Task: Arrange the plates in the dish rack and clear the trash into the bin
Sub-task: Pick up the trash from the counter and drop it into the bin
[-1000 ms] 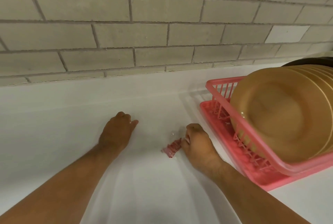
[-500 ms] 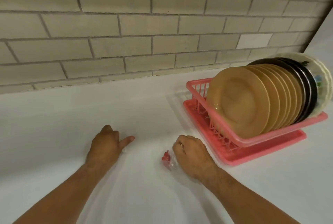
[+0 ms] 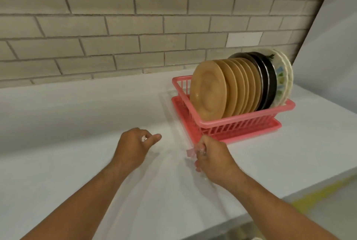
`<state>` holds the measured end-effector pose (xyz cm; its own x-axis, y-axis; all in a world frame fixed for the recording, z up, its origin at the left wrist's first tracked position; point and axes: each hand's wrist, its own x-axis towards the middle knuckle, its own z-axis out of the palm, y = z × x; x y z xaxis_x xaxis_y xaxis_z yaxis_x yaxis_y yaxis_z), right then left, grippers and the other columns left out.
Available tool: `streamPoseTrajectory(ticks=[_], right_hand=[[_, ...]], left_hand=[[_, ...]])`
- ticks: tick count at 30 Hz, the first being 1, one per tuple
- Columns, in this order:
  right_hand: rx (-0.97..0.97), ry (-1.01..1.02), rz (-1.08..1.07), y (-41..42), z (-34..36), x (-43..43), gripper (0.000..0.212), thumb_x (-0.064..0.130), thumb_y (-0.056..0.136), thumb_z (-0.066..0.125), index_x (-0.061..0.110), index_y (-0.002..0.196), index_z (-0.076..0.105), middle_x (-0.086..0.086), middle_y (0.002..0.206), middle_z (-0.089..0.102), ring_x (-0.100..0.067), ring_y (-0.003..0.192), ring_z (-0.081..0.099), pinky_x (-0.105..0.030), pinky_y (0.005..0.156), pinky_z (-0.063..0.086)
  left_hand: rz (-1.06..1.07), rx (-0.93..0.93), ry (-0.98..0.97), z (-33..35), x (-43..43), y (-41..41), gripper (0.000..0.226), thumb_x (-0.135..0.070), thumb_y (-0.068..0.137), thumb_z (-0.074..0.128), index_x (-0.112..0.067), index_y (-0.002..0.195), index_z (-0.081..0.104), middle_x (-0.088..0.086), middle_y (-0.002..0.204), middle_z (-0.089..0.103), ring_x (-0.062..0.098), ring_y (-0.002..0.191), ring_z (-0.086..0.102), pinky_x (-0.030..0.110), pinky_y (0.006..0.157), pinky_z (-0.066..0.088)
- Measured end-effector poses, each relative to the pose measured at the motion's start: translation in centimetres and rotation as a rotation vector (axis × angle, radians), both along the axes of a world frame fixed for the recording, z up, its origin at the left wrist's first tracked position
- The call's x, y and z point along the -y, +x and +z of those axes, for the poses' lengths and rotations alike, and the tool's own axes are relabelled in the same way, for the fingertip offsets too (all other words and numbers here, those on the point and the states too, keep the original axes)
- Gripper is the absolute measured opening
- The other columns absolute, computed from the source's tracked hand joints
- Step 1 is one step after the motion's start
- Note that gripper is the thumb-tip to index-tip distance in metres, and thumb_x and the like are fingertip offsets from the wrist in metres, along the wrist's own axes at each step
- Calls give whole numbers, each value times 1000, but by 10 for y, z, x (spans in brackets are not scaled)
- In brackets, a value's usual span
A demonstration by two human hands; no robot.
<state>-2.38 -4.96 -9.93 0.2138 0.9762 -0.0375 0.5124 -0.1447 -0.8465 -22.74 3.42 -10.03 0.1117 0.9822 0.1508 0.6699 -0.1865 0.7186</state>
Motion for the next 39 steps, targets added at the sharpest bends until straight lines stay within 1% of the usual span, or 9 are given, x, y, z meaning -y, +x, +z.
streamPoseTrajectory(ticks=[6,8,10,15,19,24,27,33,39], right_hand=[[-25,36,38,63,10,59,17,31,93,61,30,103,48,7,84,60,-4,71,57,-14,52,42],[-23,8,32,79,7,76,33,38,85,70,29,111,52,8,89,58,-3,78,58,-14,58,42],[10,-19,30,91,6,95,23,35,85,71,20,98,59,7,84,60,-6,72,60,-14,57,42],[-73,-122,-13,113,1,127,12,22,97,53,19,86,59,1,81,63,-13,59,66,-26,50,55],[27,-145,31,120,-2,144,16,17,98,46,24,89,58,0,88,64,-15,60,63,-25,50,52],[133,-93,57,117,-13,162,29,52,87,60,25,78,54,9,75,58,-9,71,56,-20,59,44],[91,-82,-19,116,-26,176,49,67,86,47,21,69,53,10,68,56,-7,66,53,-24,63,44],[34,-135,-114,159,-77,224,30,18,97,41,21,72,58,12,81,65,-2,81,60,-20,70,44],[-10,-276,-178,224,-165,270,21,29,100,42,19,87,56,2,86,61,-9,80,54,-25,68,41]], left_hand=[[-28,-129,-69,-3,64,54,8,-21,82,70,-24,89,69,-5,102,56,12,91,56,16,64,38],[-26,-75,-93,-2,87,70,16,-20,91,59,-23,103,68,-4,102,63,8,81,60,16,68,42],[-56,-11,-191,-1,111,87,18,-17,94,54,-24,107,64,1,89,67,10,61,65,18,57,49],[-149,-124,-246,5,151,117,17,-29,96,51,-23,87,64,2,76,62,17,55,60,24,51,50],[-180,-222,-110,14,171,136,46,-58,87,52,-16,69,57,-1,67,59,15,64,55,25,56,41],[-216,-41,-82,2,191,144,59,-63,89,37,-14,55,39,-4,53,45,14,54,45,30,56,36],[-302,-17,-25,-20,201,145,52,-48,96,33,-13,59,45,-3,54,47,14,53,44,30,57,37],[-520,-98,-84,-75,239,168,23,-31,98,43,-22,87,60,-7,77,63,7,74,57,29,72,46],[-521,-222,-215,-152,268,202,34,-36,97,46,-25,65,51,-6,64,53,9,63,50,32,62,41]])
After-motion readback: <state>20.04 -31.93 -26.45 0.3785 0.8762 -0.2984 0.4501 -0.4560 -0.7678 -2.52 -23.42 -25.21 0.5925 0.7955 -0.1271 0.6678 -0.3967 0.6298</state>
